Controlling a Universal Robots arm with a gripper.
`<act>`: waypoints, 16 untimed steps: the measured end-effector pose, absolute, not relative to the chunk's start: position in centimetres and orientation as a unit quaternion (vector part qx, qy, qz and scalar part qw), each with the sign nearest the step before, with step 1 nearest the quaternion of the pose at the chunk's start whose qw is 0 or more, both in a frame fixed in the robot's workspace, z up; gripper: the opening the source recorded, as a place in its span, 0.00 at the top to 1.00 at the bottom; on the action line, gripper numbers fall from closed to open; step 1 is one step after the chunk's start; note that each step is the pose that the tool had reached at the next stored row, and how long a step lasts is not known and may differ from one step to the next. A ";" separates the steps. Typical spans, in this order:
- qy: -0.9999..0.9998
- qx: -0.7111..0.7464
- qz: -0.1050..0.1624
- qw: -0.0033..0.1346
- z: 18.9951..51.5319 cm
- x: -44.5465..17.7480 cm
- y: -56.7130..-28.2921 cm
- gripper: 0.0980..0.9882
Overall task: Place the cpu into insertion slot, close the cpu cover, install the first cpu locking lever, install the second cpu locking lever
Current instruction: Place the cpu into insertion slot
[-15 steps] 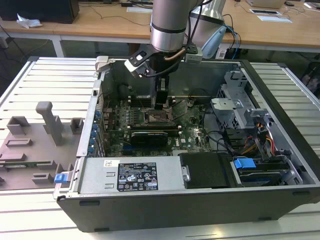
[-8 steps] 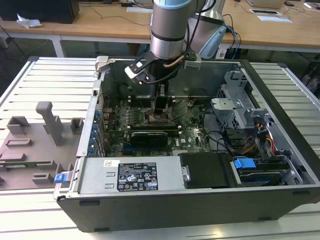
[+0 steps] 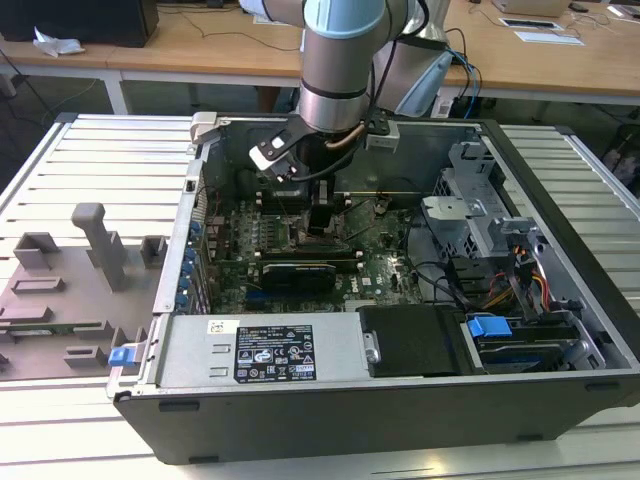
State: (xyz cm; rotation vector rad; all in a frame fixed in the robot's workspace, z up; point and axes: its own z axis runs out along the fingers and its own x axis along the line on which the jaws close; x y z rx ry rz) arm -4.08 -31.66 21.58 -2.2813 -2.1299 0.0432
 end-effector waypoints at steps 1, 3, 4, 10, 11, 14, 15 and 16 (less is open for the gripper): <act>-0.683 -0.731 0.014 0.010 21.5 -4.2 -31.7 0.50; -0.684 -0.730 0.014 0.010 21.3 -4.3 -31.7 0.50; -0.684 -0.729 0.014 0.010 21.2 -4.3 -31.7 0.50; -0.688 -0.725 0.014 0.010 20.4 -4.3 -31.8 0.50; -0.688 -0.725 0.014 0.010 20.3 -4.3 -31.8 0.50; -0.688 -0.725 0.014 0.010 20.2 -4.3 -31.8 0.50; -0.688 -0.725 0.014 0.010 20.1 -4.3 -31.8 0.50; -0.688 -0.725 0.014 0.010 20.1 -4.3 -31.8 0.50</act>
